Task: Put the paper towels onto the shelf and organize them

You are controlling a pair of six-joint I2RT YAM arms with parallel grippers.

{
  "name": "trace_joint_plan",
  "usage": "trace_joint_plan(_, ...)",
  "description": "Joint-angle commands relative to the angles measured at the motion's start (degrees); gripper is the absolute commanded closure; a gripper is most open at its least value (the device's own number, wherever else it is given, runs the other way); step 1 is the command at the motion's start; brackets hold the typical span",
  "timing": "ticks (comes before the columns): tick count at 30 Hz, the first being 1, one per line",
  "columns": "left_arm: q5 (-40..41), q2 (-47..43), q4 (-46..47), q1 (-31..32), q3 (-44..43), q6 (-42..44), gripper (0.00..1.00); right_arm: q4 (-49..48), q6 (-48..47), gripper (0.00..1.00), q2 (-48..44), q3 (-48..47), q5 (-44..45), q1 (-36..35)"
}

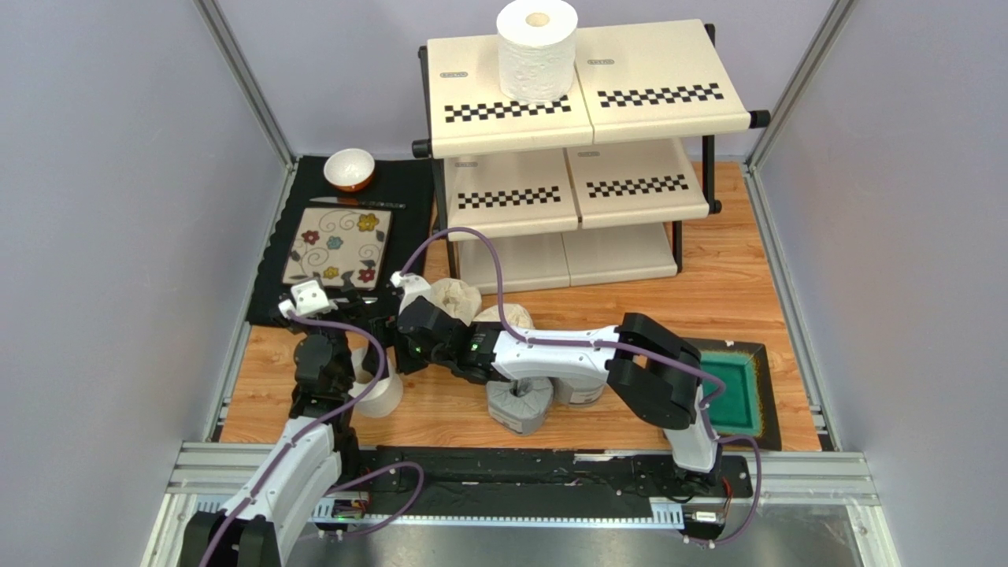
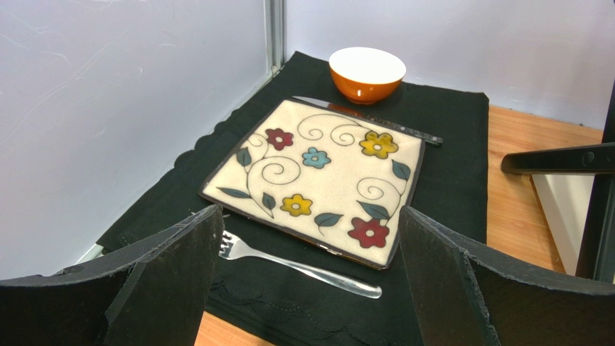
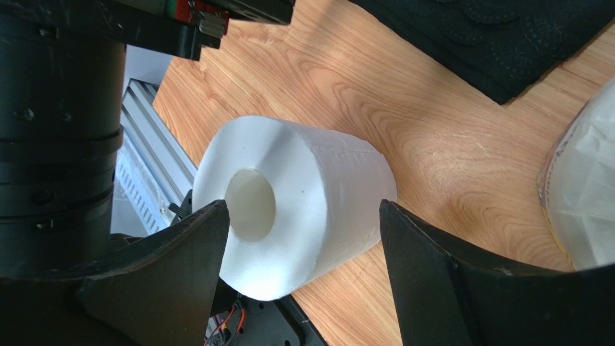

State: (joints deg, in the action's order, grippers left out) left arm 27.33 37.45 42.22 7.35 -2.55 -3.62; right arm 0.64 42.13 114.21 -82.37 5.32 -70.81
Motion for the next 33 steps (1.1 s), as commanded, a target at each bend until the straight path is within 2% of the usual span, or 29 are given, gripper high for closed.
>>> trace_joint_plan(1, 0.79, -1.5, 2.87, -0.5, 12.92, -0.25, 0.01, -0.91, -1.0, 0.2, 1.62, -3.41, -0.66, -0.3)
trace_joint_plan(15, 1.14, -1.15, 3.66, -0.76, 13.01, -0.43, 0.01, 2.87, -0.91, 0.25, 3.82, -4.12, 0.39, -0.3)
trace_joint_plan(18, 1.06, -0.89, 3.84, -0.94, 13.18, -0.51, 0.01, 3.05, -1.35, 0.32, 3.74, -3.85, 0.74, -0.38)
trace_joint_plan(21, 0.97, -0.36, 3.75, -0.94, 13.36, -0.6, 0.01, 3.05, -1.52, 0.42, 3.3, -3.68, 0.92, -0.3)
trace_joint_plan(25, 0.88, -0.19, 4.1, -1.11, 13.53, -0.69, 0.01, 2.87, -1.79, 0.64, 2.51, -3.06, 0.83, -0.3)
trace_joint_plan(28, 0.88, -0.01, 4.28, -1.2, 13.62, -0.78, 0.01, 2.87, -1.88, 0.74, 1.28, -2.1, 0.66, -0.3)
trace_joint_plan(31, 0.44, -0.1, 4.28, -1.29, 13.53, -1.13, 0.01, 2.78, -1.7, 0.79, -1.53, 0.53, -0.05, -0.38)
trace_joint_plan(33, 0.18, -0.1, 4.37, -1.29, 13.36, -1.3, 0.01, 2.43, -1.52, 0.8, -3.46, 2.47, -0.92, -0.3)
